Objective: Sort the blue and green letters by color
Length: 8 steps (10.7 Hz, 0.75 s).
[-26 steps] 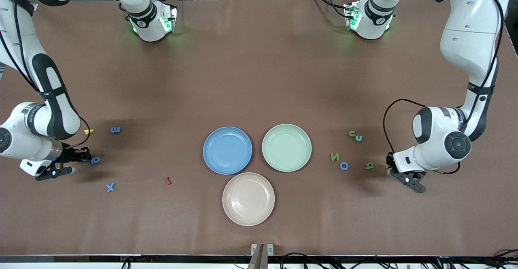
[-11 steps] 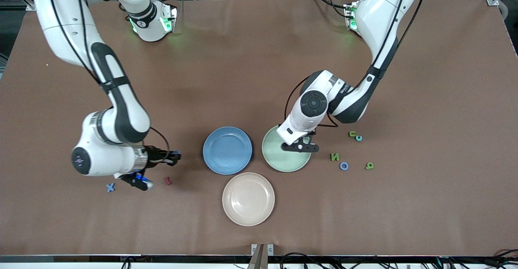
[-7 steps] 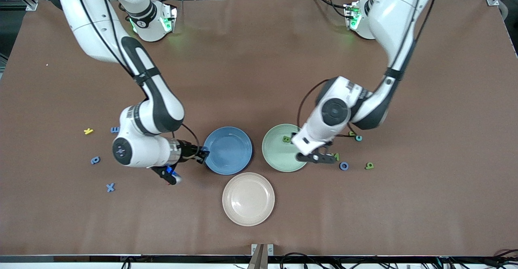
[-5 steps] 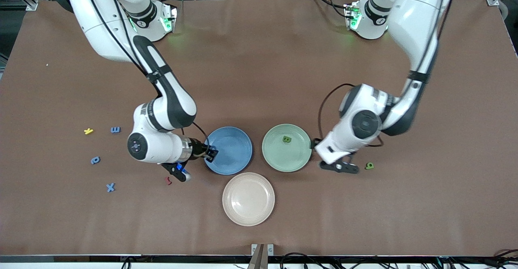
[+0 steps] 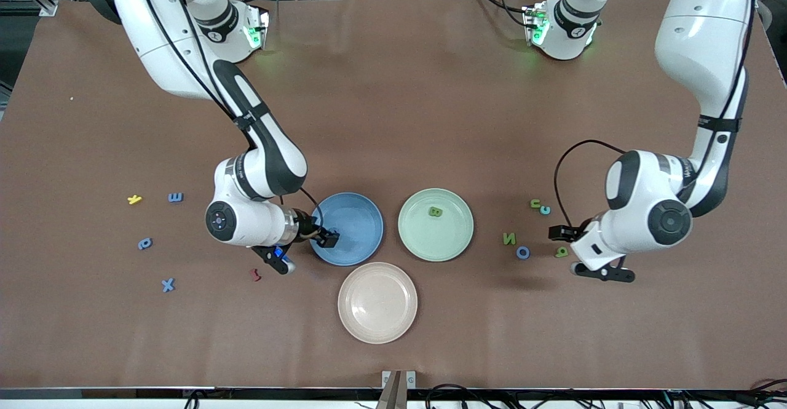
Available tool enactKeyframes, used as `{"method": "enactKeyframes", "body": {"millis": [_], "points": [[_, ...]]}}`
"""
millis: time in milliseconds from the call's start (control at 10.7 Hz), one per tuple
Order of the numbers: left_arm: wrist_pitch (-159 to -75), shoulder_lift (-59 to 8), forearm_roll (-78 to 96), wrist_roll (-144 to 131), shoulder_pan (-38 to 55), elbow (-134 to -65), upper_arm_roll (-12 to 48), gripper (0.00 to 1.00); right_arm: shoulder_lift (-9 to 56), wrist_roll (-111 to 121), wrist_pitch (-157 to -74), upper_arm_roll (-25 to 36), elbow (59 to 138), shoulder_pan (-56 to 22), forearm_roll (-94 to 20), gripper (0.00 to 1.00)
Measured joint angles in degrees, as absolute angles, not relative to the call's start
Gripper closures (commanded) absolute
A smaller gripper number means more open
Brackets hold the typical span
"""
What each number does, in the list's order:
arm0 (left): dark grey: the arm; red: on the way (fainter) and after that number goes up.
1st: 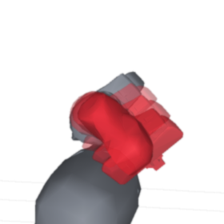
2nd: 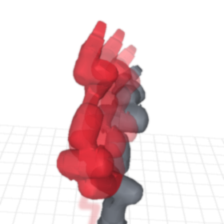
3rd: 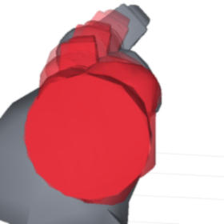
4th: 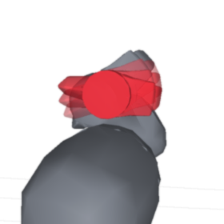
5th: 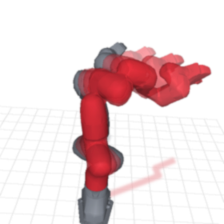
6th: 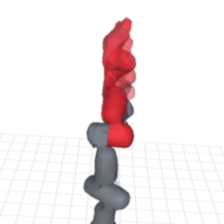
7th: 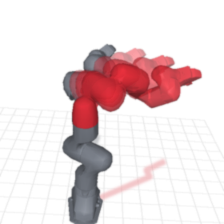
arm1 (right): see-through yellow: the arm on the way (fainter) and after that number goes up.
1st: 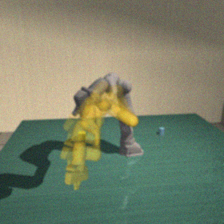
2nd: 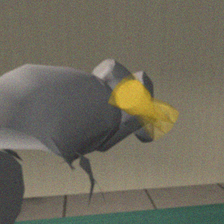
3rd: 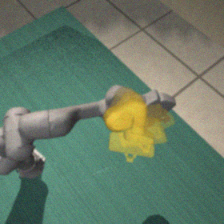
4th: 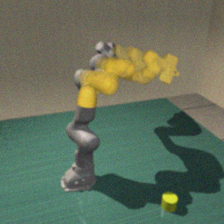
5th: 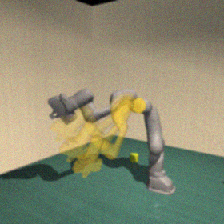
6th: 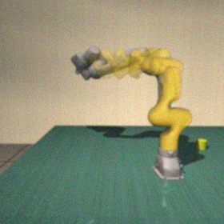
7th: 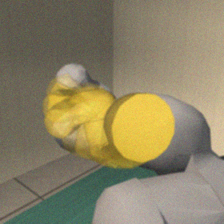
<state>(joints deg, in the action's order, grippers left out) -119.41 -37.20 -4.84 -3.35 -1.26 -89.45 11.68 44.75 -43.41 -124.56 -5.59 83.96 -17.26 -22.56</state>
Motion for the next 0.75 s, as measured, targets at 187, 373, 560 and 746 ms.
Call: {"method": "enactKeyframes", "body": {"millis": [187,373,560,746], "points": [[-119.41,-37.6,-4.84,-5.95,-2.44,-89.75,11.64,0.06,44.54,-38.77,-124.75,-4.7,83.65,-14.99,-20.23,0.0],[-120.69,-38.06,-4.84,-8.17,-3.21,-90.5,11.59,0.07,44.44,-27.75,-124.78,-4.44,83.56,-9.75,-14.26,0.0],[-124.9,-38.72,-4.84,-9.54,-3.86,-91.88,11.57,0.07,44.44,-14.53,-124.73,-4.25,83.53,-4.4,-11.88,0.0],[-127.87,-39.41,-5.03,-10.73,-3.69,-92.85,11.69,0.08,44.44,-5.54,-124.84,-3.83,83.46,-1.08,-5.38,0.0]]}}
